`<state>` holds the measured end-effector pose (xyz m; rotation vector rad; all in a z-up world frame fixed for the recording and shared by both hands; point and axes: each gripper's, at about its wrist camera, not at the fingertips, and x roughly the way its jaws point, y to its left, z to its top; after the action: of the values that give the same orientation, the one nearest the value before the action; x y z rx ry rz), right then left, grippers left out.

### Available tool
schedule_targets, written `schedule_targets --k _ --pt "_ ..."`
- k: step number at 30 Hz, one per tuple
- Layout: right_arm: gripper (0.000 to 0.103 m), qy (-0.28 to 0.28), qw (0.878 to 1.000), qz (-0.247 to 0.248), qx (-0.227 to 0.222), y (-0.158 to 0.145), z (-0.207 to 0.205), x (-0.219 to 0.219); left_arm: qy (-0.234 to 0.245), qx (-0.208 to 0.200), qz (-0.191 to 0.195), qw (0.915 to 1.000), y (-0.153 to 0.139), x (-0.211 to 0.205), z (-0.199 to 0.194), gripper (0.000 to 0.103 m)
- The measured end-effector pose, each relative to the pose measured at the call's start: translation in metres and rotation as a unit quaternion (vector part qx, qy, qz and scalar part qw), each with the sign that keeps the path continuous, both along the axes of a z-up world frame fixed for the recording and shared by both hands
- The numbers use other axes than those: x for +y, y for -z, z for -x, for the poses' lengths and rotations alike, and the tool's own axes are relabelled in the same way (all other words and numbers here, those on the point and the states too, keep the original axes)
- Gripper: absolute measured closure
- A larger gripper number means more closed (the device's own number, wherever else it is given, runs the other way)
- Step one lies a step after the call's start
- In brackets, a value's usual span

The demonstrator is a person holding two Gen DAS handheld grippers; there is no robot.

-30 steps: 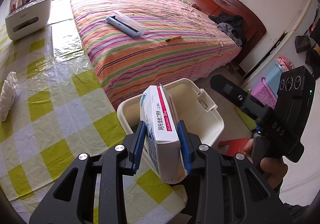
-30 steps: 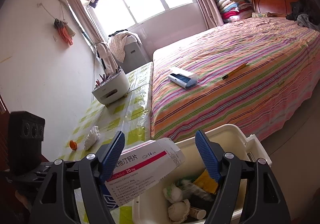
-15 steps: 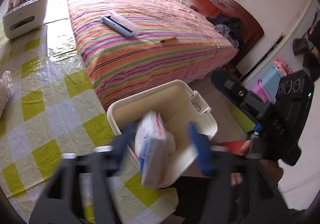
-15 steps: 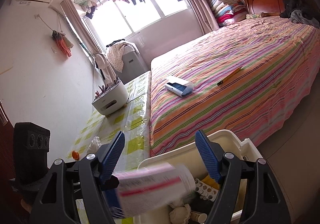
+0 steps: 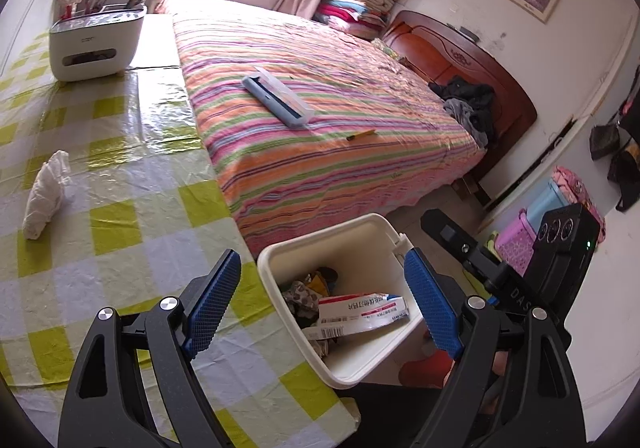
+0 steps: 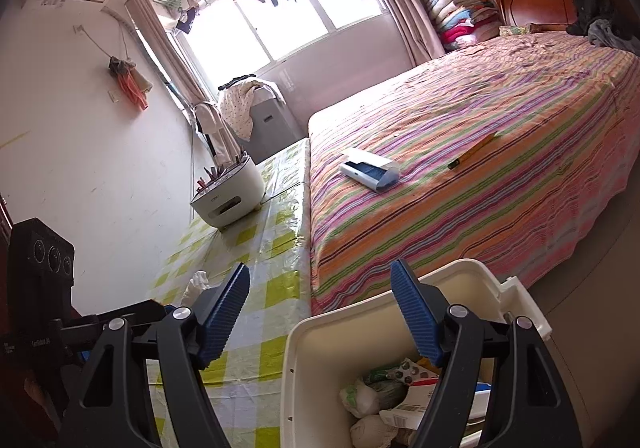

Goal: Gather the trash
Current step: 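Open both tools over the basin to drop the blister pack and medicine box, then move both open tools back over the table toward the orange peel and tissue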

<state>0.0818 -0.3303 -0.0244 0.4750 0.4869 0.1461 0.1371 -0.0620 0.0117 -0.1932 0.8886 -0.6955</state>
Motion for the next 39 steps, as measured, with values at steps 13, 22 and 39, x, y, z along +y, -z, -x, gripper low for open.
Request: schedule_targets --k 13,22,39 --pt "0.032 -0.04 0.999 -0.002 0.008 -0.001 -0.022 0.046 -0.036 -0.01 -0.019 0.9991 -0.005 0.033 -0.004 0.02" --pt "0.032 -0.065 0.998 -0.001 0.022 0.003 -0.039 0.078 -0.141 -0.039 -0.039 0.9884 -0.016 0.11 -0.018 0.02" --pt "0.032 -0.156 0.986 0.013 0.049 0.016 -0.068 0.178 -0.314 0.06 -0.076 0.9446 0.028 0.307 -0.094 0.02"
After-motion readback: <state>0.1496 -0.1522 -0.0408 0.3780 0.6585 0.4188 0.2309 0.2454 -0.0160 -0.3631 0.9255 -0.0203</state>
